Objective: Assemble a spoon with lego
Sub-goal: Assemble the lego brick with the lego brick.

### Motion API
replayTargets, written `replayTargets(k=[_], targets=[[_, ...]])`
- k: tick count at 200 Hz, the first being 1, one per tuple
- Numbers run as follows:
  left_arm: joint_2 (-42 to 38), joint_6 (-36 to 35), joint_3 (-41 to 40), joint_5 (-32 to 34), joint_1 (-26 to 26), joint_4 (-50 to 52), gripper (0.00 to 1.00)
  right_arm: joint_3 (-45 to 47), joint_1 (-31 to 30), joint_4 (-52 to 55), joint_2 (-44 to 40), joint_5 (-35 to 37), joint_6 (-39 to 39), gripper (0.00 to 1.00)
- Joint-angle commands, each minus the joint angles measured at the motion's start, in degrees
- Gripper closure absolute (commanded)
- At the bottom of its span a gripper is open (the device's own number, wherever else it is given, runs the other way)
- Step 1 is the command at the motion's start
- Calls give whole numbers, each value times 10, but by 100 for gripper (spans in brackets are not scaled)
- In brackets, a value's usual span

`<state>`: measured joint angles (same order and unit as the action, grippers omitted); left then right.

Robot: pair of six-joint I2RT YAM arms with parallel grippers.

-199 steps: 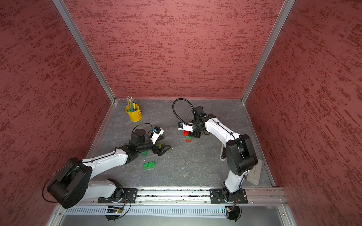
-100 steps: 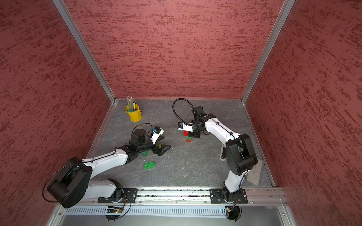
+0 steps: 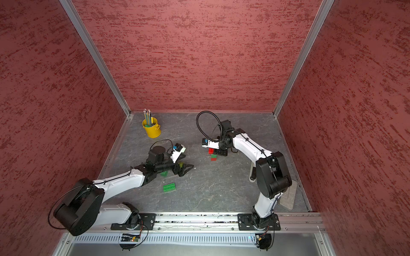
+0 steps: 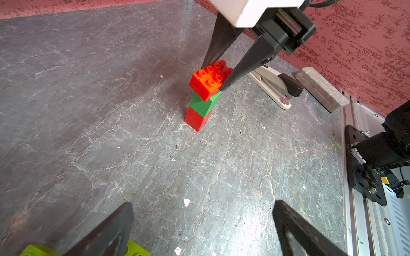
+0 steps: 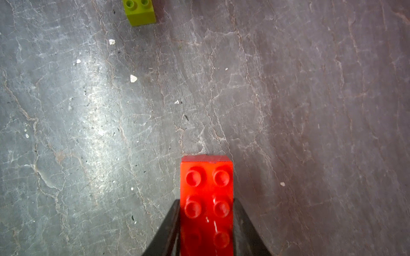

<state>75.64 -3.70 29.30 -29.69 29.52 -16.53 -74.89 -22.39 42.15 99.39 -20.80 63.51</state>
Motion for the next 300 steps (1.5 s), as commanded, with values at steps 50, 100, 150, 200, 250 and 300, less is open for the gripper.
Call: replayTargets(k=[50,100,150,200,250,300], targets=[[-6,1,-8,1,-2,-5,1,-15,4,9,17,-20,70,96],[-7,0,-10,2,-2,-2,0,-16,3,13,25,-22,82,97],[-10,1,-12,5,-2,1,1,-10,4,18,22,3,95,98],[-23,-2,-21,11,-3,4,0,5,7,22,42,3,105,98],[-38,-7,-27,21,-3,13,1,12,14,22,55,4,123,99],[-30,-12,-27,20,-4,10,0,19,27,28,52,21,156,100]])
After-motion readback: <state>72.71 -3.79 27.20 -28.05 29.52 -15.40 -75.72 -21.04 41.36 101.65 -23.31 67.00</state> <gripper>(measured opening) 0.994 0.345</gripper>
